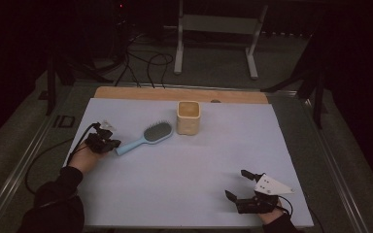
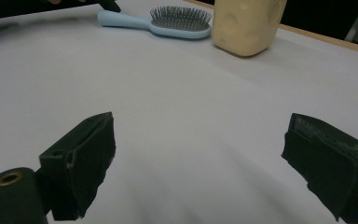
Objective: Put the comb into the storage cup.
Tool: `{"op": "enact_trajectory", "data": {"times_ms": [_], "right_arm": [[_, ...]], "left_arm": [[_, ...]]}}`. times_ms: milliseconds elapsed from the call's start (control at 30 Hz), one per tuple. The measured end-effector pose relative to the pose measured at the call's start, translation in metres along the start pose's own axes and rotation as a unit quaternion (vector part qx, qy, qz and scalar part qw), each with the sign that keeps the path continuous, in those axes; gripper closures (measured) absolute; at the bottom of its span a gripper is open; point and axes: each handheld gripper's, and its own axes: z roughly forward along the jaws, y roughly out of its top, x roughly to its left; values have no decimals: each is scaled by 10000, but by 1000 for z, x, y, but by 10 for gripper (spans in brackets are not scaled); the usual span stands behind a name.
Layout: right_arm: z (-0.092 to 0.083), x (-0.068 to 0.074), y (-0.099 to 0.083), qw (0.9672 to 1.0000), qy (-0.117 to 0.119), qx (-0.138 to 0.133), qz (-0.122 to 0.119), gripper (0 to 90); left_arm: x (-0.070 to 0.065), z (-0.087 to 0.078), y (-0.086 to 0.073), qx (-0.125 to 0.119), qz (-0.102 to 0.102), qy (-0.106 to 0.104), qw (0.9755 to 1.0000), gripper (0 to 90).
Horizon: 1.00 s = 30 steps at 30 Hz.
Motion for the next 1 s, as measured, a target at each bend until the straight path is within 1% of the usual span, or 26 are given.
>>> {"op": "enact_trajectory", "data": {"times_ms": [200, 267, 367, 467, 667, 733, 800, 900, 1000], "right_arm": [[0, 0, 0, 10000, 5, 16, -31, 88], [0, 0, 0, 10000, 12, 31, -2, 89], [1, 1, 0, 10000, 20, 21, -27, 88], [1, 1, 0, 10000, 22, 32, -21, 89], [0, 1, 0, 10000, 10, 37, -29, 89], [0, 1, 0, 10000, 13, 39, -37, 89], [0, 1, 0, 10000, 2, 36, -48, 89], [0, 0, 0, 10000, -4, 44, -52, 89], [0, 1, 1, 10000, -7, 38, -46, 89]], "left_arm": [[-8, -5, -2, 12, 111, -133, 9998, 900], [-10, -6, -3, 4, 109, -179, 9998, 900], [-14, -7, -4, 8, 140, -221, 9997, 900], [-19, -7, -5, 53, 227, -264, 9994, 900], [-25, -7, -5, 87, 294, -339, 9990, 900], [-26, -9, -5, 64, 245, -383, 9989, 900], [-26, -10, -4, 117, 264, -319, 9991, 900], [-26, -15, -1, 73, 256, -276, 9993, 900], [-28, -23, 3, -29, 233, -271, 9994, 900]]}}
